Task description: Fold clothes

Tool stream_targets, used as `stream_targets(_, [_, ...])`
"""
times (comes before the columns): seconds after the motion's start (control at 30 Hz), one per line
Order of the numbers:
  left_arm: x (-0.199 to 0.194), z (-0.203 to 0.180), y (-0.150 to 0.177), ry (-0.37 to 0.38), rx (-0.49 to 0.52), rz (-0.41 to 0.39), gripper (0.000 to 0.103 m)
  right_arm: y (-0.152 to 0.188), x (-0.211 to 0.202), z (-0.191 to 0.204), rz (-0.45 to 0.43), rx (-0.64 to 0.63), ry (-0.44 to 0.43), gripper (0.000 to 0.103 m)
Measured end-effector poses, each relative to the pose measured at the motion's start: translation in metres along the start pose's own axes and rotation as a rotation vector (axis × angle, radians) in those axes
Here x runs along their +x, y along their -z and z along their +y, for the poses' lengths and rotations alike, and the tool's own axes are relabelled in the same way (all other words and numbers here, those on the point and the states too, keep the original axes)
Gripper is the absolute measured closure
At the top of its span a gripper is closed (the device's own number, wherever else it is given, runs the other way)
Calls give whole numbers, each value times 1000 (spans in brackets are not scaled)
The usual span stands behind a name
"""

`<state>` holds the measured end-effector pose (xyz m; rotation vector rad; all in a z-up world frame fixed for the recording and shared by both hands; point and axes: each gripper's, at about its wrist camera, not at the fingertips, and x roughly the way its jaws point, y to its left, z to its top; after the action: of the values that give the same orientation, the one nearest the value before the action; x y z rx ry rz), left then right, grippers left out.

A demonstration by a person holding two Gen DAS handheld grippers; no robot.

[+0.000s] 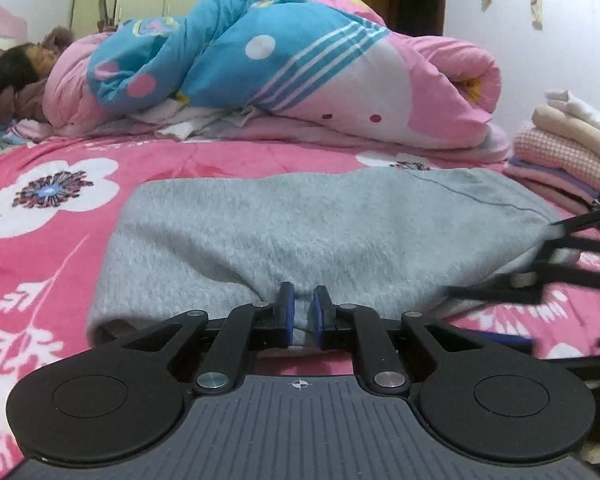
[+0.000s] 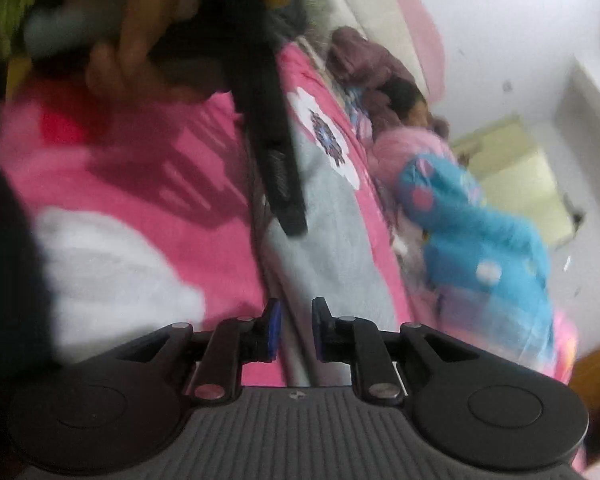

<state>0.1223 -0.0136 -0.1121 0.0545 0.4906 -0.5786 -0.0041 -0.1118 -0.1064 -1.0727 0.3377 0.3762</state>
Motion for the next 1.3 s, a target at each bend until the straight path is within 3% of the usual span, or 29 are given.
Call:
stream_targets(0.2, [-3,0,3,-7,20,-6,91,13,-18,-66,-49,479,-19,87])
stream_targets(0.33, [-2,-1,5,-9,32,-9,91,14,10,-68,-47,615,-55,87])
stream_targets(0.43, [-2,-1,6,-4,40,-4,91,35,37,-56,52,741,-129,86])
stream_targets(0.47, [-2,-1,7,-7,46,-6,91,38,34,-54,35,769,-118,86])
stream_targets(0.63, [-12,-5,5,-23,45,-43,91,37,32,-52,54,774,-102,86])
stream_targets(0.77, [-30,-4,3,-114,42,-124,92,38,30,-49,48,779,-96,86])
stream_targets(0.97, [-24,26,11,-235,-72,-26,91,36,32,-46,48,763,-80,86])
stream_targets(1.13, [-23,22,10,-295,-48,8,93,35,32,-45,50,760,-74,86])
stream_targets(1.3, [-30,23,1,-337,-91,23,93,35,32,-46,53,758,-73,86])
